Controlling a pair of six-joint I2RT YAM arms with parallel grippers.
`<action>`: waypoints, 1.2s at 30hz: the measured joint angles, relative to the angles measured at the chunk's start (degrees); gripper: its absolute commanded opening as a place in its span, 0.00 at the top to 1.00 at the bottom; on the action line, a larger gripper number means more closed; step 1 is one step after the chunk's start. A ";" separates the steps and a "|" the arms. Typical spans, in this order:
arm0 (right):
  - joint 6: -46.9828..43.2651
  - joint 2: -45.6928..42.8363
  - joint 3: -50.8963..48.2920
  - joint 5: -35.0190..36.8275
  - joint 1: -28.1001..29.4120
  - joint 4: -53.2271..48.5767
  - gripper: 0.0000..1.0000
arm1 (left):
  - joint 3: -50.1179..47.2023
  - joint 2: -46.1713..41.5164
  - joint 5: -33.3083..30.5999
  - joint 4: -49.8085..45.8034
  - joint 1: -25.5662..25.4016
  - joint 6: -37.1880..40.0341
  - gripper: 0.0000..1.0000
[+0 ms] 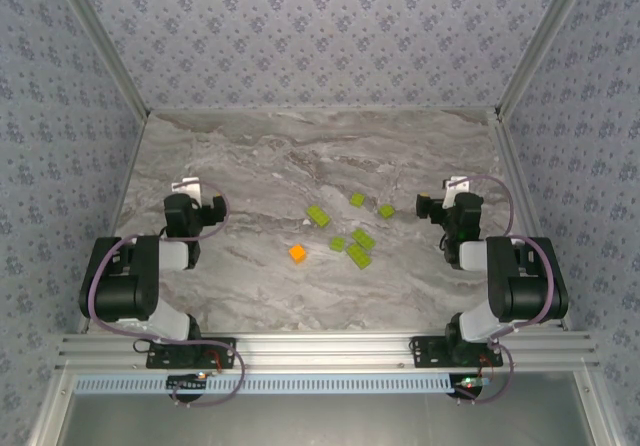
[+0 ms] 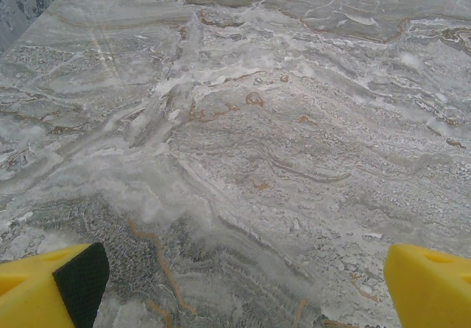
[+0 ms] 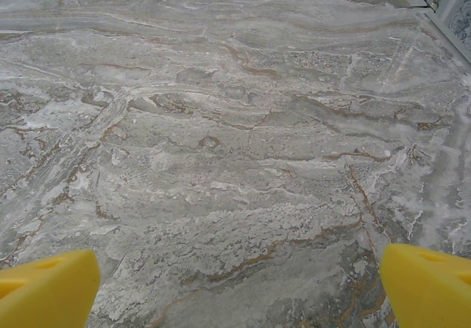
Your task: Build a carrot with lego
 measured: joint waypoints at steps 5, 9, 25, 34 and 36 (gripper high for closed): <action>0.20 -1.05 1.16 1.20 0.35 -4.26 0.13 | 1.57 -1.42 -0.63 -5.07 -0.09 -0.04 0.02; 3.96 -6.80 12.85 3.76 0.83 -25.88 0.07 | 10.43 -9.97 -4.48 -22.67 -0.50 -3.80 0.02; 6.36 3.78 53.96 4.09 32.74 -77.35 0.08 | 21.73 -18.43 -2.97 -56.37 2.58 -26.80 0.02; 2.23 23.61 69.48 -0.28 37.55 -87.60 0.17 | 21.86 -17.42 -1.95 -58.66 2.58 -31.45 0.03; 1.62 25.79 71.19 -1.25 38.88 -88.72 0.18 | 20.79 -17.38 -1.90 -57.90 2.58 -31.82 0.03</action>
